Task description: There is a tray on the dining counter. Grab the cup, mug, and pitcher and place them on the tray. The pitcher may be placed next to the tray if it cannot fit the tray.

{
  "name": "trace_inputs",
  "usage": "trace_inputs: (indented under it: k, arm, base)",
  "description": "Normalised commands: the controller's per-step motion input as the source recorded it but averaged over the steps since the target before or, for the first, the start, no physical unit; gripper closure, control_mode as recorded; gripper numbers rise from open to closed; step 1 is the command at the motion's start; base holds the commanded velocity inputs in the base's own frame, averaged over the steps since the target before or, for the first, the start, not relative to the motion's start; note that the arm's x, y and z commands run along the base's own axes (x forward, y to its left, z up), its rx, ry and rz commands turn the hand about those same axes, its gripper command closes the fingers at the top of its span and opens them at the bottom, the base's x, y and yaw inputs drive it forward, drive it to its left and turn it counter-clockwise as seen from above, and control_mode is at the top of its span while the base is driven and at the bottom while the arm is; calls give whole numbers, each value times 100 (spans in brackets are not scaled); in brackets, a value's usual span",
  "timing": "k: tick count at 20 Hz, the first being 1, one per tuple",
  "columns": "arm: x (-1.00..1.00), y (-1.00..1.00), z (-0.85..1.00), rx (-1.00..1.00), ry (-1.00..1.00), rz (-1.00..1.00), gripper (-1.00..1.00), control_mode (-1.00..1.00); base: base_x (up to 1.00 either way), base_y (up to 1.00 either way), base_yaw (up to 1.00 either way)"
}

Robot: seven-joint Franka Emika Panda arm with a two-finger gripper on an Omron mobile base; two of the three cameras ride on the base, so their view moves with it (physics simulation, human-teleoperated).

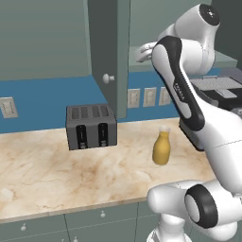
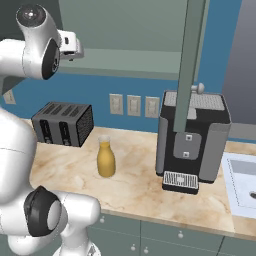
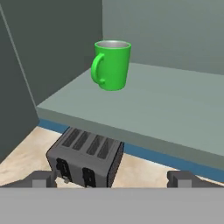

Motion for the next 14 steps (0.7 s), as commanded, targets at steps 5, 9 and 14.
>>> trace_inputs:
  k: [5,9,14]
  arm:
    - [18,17,0,0,0,6,-100,-100]
    - [24,32,0,0,0,2,-100,-100]
    - [28,22,0,0,0,0,-100,-100]
  base:
    - [0,0,0]
    - [0,0,0]
    - [0,0,0]
